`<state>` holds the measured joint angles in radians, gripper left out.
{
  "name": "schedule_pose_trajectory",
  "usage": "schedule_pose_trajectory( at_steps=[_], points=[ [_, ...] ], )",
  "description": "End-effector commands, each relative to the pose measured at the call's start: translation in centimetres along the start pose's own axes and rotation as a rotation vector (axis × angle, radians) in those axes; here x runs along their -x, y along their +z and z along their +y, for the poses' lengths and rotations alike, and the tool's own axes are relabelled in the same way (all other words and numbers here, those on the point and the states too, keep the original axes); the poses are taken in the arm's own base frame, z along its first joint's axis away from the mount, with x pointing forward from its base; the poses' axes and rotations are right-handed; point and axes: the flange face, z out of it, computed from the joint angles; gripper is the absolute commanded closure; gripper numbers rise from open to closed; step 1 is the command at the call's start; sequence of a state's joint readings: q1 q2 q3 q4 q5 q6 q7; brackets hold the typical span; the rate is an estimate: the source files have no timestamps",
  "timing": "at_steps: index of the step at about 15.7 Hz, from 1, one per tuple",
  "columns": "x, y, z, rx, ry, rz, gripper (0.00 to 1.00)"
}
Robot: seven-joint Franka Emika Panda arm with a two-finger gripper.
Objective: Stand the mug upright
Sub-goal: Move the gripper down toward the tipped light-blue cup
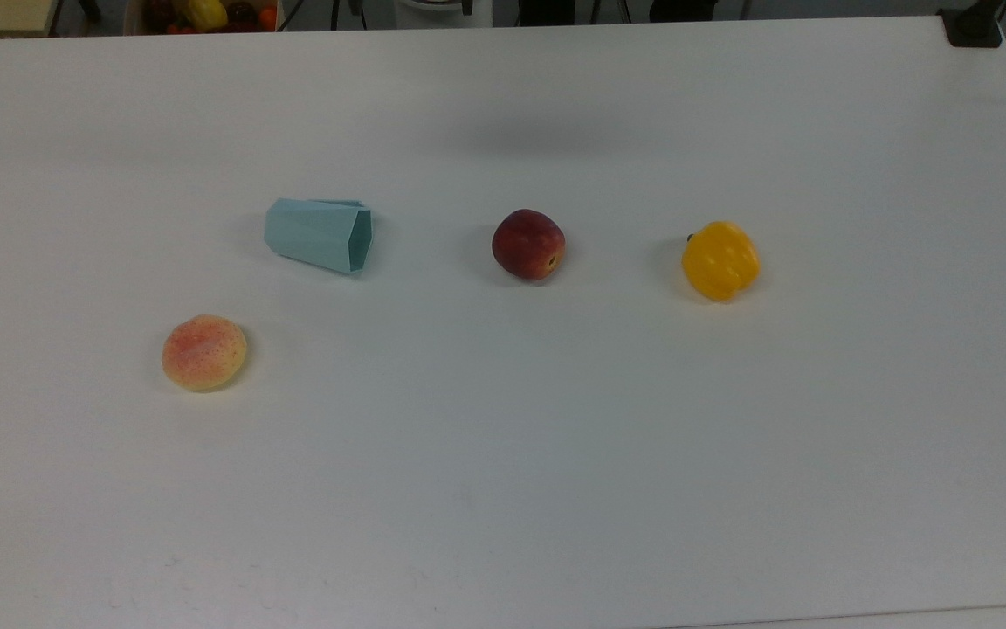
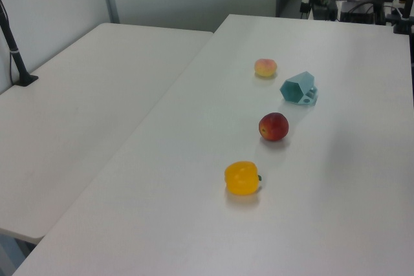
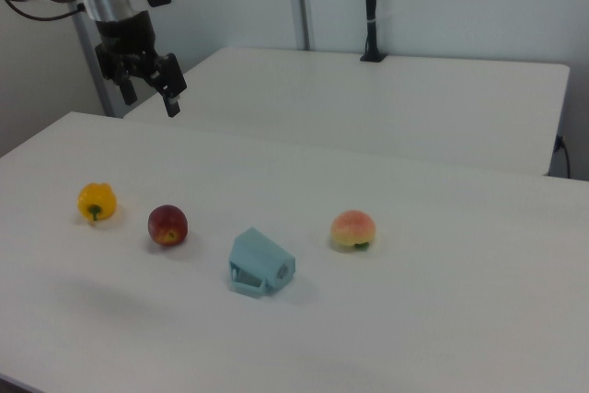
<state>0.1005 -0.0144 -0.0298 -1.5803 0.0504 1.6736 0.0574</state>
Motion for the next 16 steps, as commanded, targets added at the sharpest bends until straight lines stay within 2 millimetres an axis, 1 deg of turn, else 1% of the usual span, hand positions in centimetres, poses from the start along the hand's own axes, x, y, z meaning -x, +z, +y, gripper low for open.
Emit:
schedule_pose_trajectory(
  at_steps=[1,8,11,13,16],
  points=[
    [0.9,0.0,-0.7,-0.026,-0.017,0.013,0.0],
    [0.8,0.1,-0.7,-0.024,-0.023,0.012,0.0],
    [0.8,0.3,-0.3,-0.023,-0.028,0.005,0.0],
    [0.7,0.3,-1.0,-0.022,0.009,0.003,0.0],
    [0.8,0.7,-3.3,0.001,0.116,0.001,0.0]
  ],
)
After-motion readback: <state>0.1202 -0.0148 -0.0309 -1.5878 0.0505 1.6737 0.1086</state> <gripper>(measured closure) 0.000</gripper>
